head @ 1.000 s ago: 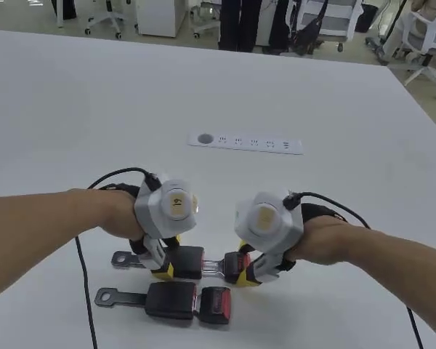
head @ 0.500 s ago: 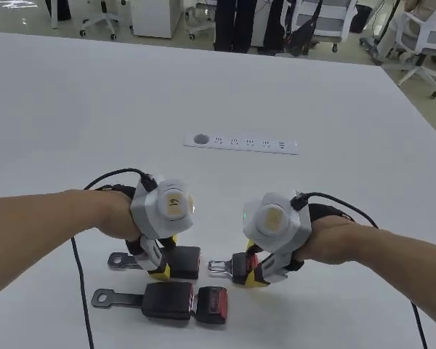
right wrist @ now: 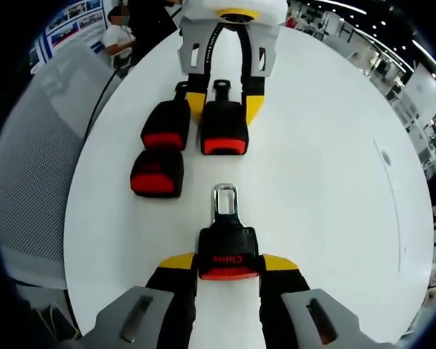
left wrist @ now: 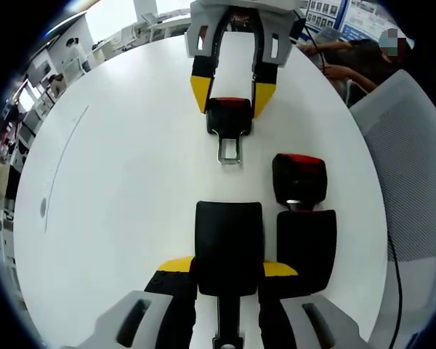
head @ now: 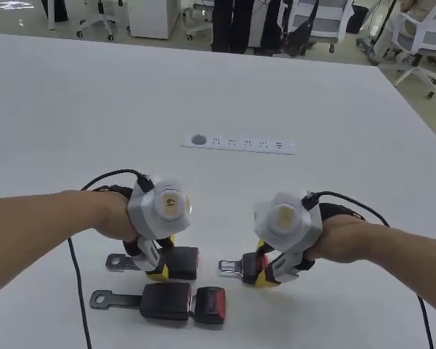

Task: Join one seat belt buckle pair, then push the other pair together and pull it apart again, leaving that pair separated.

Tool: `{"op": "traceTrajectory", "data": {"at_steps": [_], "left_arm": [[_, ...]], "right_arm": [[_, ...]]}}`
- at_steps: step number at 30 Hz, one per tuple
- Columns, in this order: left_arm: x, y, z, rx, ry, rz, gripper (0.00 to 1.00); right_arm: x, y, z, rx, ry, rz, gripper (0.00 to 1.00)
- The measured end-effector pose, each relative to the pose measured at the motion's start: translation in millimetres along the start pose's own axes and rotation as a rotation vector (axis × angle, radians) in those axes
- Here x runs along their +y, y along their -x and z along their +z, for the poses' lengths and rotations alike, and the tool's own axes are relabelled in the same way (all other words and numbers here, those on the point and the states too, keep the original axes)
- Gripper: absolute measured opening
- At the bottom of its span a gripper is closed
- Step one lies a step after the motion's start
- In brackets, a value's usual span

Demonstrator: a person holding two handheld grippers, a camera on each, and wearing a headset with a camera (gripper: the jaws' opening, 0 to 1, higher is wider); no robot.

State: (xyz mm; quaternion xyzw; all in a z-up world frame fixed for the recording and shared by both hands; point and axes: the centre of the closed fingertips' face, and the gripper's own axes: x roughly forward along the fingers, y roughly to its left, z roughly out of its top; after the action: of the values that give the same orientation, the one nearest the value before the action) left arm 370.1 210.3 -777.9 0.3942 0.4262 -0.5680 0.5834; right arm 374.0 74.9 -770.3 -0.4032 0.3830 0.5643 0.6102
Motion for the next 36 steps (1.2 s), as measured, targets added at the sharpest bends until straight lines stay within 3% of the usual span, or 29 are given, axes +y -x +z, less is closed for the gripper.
{"op": "traceTrajectory", "data": {"at_steps": [11,27,30,36], "left_arm": [[2.3,-1.3,-1.0,0.005,-0.003,0.001,0.33],[6.1,-2.5,-4.0,-0.008,-0.016,0.001,0.34],[1.0,-2.4,-0.9,-0.011,-0.013,0.002,0.34],[4.5,-0.8,-4.8,-0.003,-0.002,0.017,0.36]], "right_arm": [[0.4,4.5,-10.4,0.010,0.006,0.000,0.29],[-0.4,4.1,-9.0,-0.012,0.009,-0.006,0.31],[-3.4,4.9,-5.5,-0.026,0.001,-0.017,0.35],[-3.7,7.2,-7.3,-0.033,-0.005,-0.030,0.42]]}}
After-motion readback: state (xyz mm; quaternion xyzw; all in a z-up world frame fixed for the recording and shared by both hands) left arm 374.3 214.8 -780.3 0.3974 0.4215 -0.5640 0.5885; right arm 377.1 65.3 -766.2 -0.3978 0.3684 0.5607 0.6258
